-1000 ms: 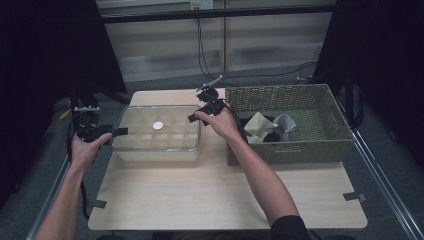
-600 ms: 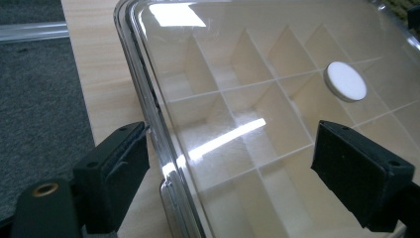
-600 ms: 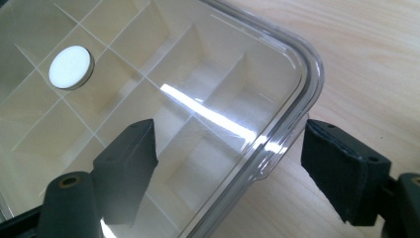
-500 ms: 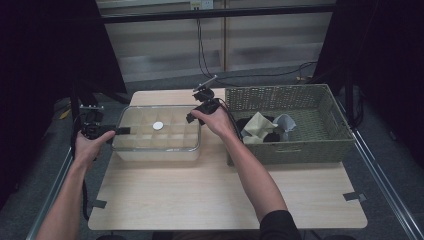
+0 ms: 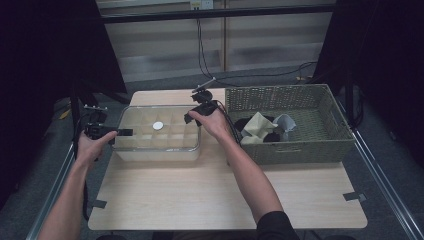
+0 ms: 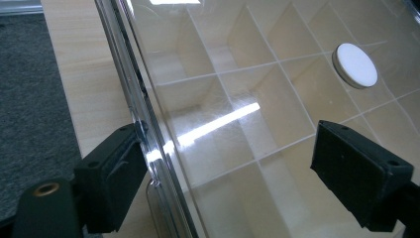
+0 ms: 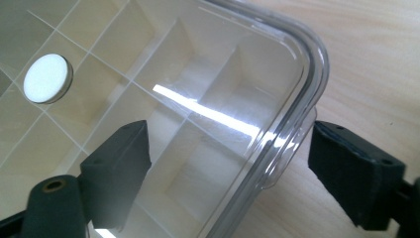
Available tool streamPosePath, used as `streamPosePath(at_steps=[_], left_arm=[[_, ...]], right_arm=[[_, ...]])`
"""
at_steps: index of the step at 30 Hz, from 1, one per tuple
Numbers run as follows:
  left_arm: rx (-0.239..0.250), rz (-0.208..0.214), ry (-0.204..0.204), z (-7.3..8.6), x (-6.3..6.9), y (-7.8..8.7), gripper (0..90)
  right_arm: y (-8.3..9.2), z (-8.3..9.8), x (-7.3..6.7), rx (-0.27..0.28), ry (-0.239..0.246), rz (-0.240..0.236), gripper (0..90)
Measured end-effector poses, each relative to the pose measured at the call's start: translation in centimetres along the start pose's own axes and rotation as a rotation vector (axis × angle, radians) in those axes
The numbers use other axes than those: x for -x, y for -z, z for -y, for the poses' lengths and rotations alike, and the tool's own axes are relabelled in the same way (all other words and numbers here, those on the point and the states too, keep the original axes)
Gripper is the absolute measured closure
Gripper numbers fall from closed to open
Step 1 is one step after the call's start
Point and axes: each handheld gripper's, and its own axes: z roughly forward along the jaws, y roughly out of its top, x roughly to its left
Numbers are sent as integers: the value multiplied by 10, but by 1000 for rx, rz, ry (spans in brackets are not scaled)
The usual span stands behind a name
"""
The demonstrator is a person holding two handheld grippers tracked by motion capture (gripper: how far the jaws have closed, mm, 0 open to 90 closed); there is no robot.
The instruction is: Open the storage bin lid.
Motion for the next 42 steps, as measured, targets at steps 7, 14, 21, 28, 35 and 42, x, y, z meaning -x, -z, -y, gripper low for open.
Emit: streamPosePath(at_steps=[7, 14, 21, 28, 35, 42], left_arm=[[-14, 19, 2, -1, -1, -2, 127], [-10, 22, 0, -1, -2, -4, 117], [15, 34, 0, 2, -6, -1, 159], [34, 39, 10, 2, -6, 0, 167], [60, 44, 12, 5, -8, 4, 198], [83, 46, 14, 5, -10, 12, 272]], right_arm=[[-6, 0, -2, 18, -38, 3, 166], [-8, 5, 7, 67, -109, -61, 246], [-4, 6, 10, 105, -133, -43, 320], [2, 7, 9, 141, -164, -44, 381], [5, 10, 9, 158, -194, -56, 411], [10, 10, 7, 183, -183, -63, 439]])
